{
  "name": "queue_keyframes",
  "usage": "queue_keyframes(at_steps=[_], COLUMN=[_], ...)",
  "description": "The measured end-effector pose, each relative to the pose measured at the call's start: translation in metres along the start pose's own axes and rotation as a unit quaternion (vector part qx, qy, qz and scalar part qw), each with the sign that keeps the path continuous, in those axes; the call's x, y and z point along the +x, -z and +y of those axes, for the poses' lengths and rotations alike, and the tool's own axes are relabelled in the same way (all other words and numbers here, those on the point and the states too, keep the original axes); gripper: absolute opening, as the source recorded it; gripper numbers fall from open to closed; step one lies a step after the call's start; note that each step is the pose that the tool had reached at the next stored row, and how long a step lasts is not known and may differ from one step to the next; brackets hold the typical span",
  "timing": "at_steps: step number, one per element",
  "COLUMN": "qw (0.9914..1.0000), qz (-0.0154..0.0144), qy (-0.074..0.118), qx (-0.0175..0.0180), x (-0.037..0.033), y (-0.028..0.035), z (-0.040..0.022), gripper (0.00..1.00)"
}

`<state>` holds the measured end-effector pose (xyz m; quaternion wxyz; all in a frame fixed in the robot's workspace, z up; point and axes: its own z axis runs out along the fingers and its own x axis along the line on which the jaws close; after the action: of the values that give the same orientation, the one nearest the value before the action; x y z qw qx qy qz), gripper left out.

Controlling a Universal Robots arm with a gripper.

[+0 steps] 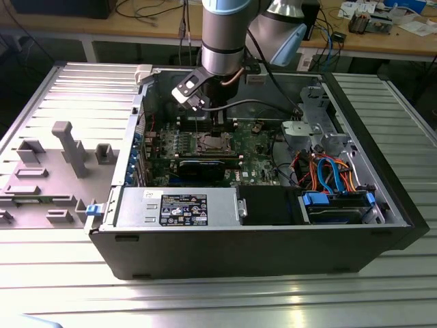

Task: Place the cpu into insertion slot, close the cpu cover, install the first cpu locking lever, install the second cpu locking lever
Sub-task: 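Install the first cpu locking lever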

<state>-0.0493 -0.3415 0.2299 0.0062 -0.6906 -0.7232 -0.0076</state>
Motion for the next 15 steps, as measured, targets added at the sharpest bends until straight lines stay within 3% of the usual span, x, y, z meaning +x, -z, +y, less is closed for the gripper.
queue_keyframes(at_steps=[4,12,15], qw=[1.00000,1.00000,1.00000], qz=[0.0000,0.0000,0.0000], qy=[0.000,0.000,0.000], qx=[0.0000,0.0000,0.0000], x=[0.0001,0.0003,0.0004], y=[0.0065,0.0128,0.0202], z=[0.0000,0.0000,0.0000], gripper=[0.11,0.11,0.11])
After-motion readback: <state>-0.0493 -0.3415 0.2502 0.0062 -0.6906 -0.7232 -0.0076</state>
